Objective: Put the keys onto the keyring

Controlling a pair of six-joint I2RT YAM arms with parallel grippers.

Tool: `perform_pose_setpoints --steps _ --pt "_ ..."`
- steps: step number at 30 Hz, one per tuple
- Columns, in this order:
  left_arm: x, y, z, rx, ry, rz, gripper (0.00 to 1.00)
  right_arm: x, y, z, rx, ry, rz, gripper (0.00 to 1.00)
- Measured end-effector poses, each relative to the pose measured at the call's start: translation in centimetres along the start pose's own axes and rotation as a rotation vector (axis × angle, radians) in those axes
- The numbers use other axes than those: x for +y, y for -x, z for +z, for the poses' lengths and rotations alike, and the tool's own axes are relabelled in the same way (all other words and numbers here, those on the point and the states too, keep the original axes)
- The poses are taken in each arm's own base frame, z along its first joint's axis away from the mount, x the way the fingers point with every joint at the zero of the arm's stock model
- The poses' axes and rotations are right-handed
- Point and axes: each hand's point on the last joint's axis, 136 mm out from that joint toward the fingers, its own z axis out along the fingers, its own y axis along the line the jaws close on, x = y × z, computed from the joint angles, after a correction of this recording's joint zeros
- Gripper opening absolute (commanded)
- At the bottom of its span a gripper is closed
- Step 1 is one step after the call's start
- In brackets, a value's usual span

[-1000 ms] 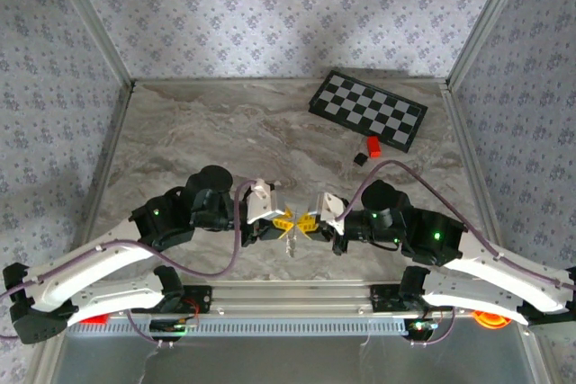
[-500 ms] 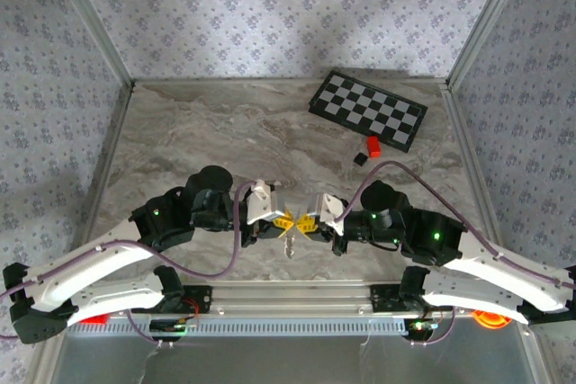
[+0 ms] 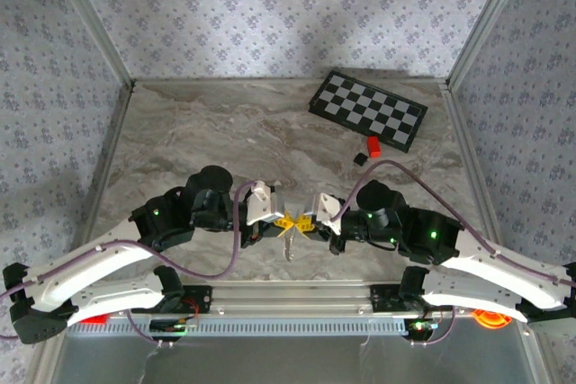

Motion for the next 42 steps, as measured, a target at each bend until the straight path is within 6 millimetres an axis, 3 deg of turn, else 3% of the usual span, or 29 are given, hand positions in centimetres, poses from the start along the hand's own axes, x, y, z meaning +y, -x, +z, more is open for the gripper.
perform_pose_setpoints --steps 4,10,12,17,20,26,31,35,42 --pt "0.0 0.0 0.0 -0.002 0.0 0.001 0.0 0.0 0.0 0.0 -0.001 0.0 -0.001 0.02" --pt "0.2 0.8 -0.5 -0.038 0.027 0.017 0.0 0.1 0.5 -0.6 -0.023 -0.002 -0.007 0.62" --pt "0.3 1.2 -0.9 -0.068 0.044 0.024 0.0 0.0 0.8 -1.1 -0.041 -0.014 -0.001 0.7" --pt "0.3 1.8 -1.6 -0.125 0.066 0.039 0.0 -1.3 1.6 -2.7 -0.088 -0.072 0.042 0.79" --pt "0.4 1.8 -1.6 -0.14 0.072 0.045 0.0 -2.9 1.9 -3.7 -0.122 -0.131 0.099 1.0" --pt "0.7 1.2 -1.5 -0.147 0.092 0.047 0.0 -8.0 0.3 -5.5 -0.134 -0.317 0.269 1.0" --pt "0.9 0.1 -1.3 -0.155 0.112 0.043 0.0 -11.7 -2.3 -6.4 -0.109 -0.446 0.462 1.0" --pt "1.2 -0.6 -1.2 -0.17 0.135 0.024 0.0 -12.5 -4.1 -6.0 -0.062 -0.48 0.571 1.0" --pt "1.6 -2.3 -1.6 -0.214 0.182 -0.028 0.0 -13.2 -9.8 -4.9 0.156 -0.57 0.809 1.0"
